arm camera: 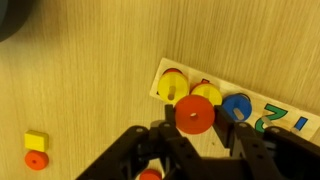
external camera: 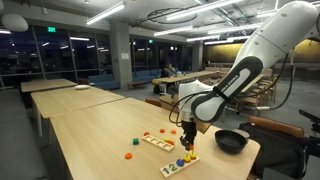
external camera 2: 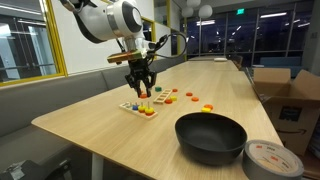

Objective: Put the orange circle on top of the orange circle.

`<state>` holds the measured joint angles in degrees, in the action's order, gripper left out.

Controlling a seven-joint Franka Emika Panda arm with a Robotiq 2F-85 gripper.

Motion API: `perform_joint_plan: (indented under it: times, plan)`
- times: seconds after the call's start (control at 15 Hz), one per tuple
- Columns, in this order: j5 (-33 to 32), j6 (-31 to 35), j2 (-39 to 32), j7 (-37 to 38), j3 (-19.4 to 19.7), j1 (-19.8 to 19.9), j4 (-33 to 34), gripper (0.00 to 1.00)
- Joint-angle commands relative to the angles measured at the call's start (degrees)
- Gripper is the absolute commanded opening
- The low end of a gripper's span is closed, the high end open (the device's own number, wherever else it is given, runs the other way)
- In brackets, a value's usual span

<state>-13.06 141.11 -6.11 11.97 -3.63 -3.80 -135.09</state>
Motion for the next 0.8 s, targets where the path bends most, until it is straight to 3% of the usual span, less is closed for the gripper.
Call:
perform_joint_plan:
  times: [0.0, 0.73]
  plan:
    - [1.4, 0.1, -2.1, -2.2, 0.7, 0.1, 2.4, 0.22]
    - [3.1, 0.0, -3.0, -4.6, 0.5, -0.2, 3.6, 0.22]
